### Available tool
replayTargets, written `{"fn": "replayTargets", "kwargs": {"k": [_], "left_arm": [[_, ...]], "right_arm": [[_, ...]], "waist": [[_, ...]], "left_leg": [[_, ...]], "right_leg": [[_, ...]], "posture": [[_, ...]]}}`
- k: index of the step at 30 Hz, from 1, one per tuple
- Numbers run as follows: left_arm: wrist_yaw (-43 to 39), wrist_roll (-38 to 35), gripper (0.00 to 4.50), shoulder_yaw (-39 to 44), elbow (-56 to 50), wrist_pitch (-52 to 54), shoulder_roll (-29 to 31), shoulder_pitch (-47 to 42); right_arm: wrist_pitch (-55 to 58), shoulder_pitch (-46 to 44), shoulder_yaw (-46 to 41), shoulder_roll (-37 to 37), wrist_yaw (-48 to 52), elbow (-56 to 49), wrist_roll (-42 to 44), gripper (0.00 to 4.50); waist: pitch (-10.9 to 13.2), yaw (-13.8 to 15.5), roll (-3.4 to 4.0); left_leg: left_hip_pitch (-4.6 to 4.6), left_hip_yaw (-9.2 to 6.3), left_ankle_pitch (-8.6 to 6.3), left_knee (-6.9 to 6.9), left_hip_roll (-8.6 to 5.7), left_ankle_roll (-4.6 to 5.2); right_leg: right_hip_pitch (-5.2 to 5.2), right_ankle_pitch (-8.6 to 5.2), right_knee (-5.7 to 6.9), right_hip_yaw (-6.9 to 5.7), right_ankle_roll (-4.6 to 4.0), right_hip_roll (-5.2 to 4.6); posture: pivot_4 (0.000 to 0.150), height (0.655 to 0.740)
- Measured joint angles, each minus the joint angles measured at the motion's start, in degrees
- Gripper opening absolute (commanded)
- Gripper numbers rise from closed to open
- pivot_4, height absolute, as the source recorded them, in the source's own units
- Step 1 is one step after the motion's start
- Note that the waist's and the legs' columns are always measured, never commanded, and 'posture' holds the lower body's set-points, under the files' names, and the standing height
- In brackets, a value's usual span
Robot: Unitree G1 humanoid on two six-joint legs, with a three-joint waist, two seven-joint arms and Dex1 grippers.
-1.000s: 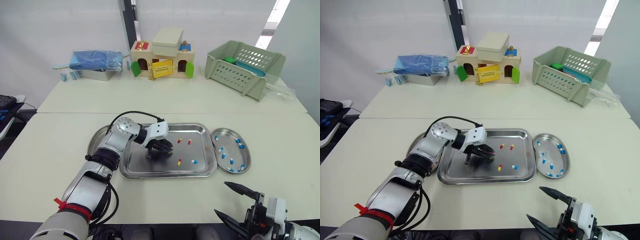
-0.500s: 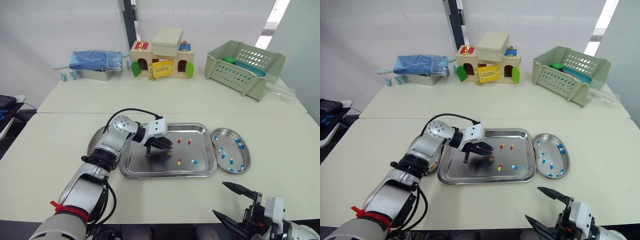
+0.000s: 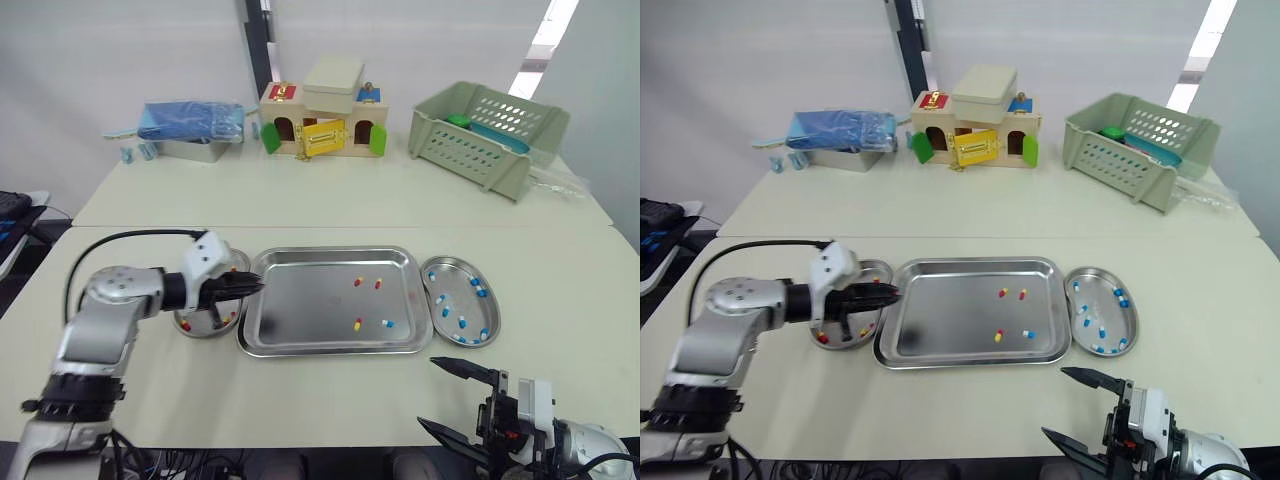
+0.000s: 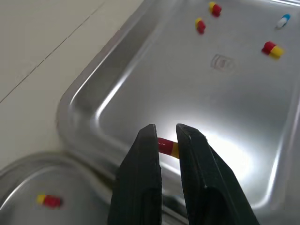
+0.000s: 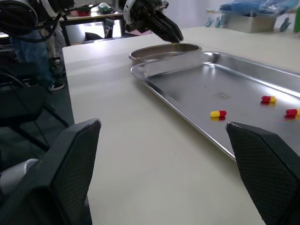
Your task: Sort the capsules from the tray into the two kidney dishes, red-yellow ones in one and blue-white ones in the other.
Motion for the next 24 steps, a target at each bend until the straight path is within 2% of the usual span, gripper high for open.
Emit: {"fn": "replayTargets", "kwargs": {"k": [5, 15, 18, 24], "left_arm": [[4.8, -1.7, 0.45, 5.1, -3.0, 1.5, 0.6, 5.7], [8.7, -3.6, 0.45, 5.6, -4.5, 2.1, 0.9, 8.2], [9.6, -3.6, 1.18, 5.6, -4.5, 2.7, 1.4, 8.2], [9.9, -3.6, 3.07, 4.9, -3.9, 3.5, 2.4, 8.1]], "right_arm": [[0.9, -3.7, 0.3, -0.3, 2.5, 2.7, 1.3, 4.5], [1.7, -6.5, 0.5, -0.3, 4.3, 5.0, 1.5, 4.5], [2.0, -6.5, 0.5, -0.3, 4.4, 5.0, 1.5, 4.5], [2.2, -6.0, 0.5, -0.3, 4.0, 4.8, 1.5, 4.5]], "waist": [[0.0, 0.0, -0.04], [0.0, -0.3, -0.04], [0.0, -0.3, -0.04], [0.0, -0.3, -0.04]], "left_leg": [[0.02, 0.02, 0.0, 0.0, 0.0, 0.0], [0.02, 0.04, 0.0, -0.01, 0.0, -0.01], [0.02, 0.04, 0.0, -0.01, 0.0, 0.0], [0.01, 0.04, 0.0, -0.01, 0.0, -0.01]], "right_leg": [[-0.05, -0.01, 0.11, 0.02, 0.0, 0.0], [-0.11, -0.01, 0.15, 0.05, -0.01, 0.02], [-0.12, -0.01, 0.16, 0.05, -0.01, 0.02], [-0.13, -0.01, 0.16, 0.06, -0.01, 0.02]], "posture": [[0.15, 0.74], [0.15, 0.74], [0.15, 0.74], [0.15, 0.74]]}}
